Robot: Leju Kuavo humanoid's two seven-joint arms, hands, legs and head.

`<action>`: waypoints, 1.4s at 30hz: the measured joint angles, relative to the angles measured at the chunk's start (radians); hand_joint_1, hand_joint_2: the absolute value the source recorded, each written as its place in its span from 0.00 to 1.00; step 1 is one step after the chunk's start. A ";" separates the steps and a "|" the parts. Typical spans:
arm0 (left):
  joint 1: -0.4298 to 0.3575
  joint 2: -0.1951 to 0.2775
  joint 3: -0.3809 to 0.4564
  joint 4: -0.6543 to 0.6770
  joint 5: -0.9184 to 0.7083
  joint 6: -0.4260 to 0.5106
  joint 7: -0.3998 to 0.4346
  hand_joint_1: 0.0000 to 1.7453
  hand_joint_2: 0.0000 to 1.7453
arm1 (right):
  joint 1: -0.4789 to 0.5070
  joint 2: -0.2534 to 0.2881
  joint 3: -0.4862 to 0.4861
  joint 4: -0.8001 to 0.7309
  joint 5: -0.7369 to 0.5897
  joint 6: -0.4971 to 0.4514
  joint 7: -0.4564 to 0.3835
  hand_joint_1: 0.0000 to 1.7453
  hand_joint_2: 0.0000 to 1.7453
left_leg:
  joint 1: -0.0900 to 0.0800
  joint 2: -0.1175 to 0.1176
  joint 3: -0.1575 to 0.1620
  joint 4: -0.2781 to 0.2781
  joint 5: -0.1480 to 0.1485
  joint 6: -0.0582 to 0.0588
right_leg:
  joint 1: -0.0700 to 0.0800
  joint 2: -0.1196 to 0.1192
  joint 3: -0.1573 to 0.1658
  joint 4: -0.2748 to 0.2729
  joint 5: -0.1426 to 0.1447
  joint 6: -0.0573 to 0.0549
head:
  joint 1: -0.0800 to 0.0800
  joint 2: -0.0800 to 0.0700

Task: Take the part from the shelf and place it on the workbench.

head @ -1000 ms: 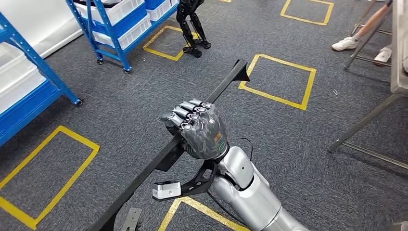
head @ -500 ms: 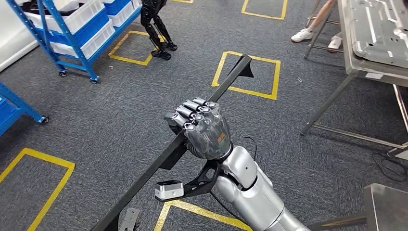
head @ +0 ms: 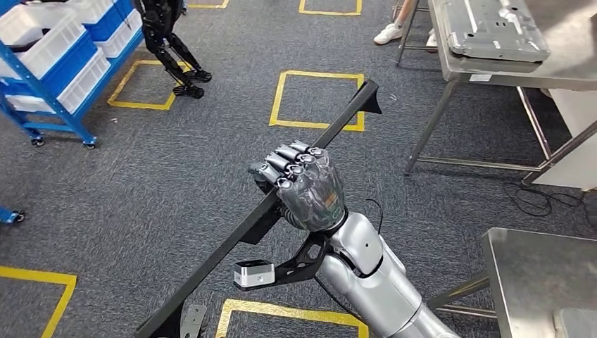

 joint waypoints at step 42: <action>-0.004 -0.004 0.028 0.000 0.001 0.029 0.000 0.00 1.00 | -0.018 -0.106 -0.113 -0.075 0.077 0.000 0.077 1.00 1.00 | 0.001 -0.044 0.087 -0.260 0.167 0.048 | 0.000 0.069 -0.020 0.022 -0.011 0.038 | 0.002 0.000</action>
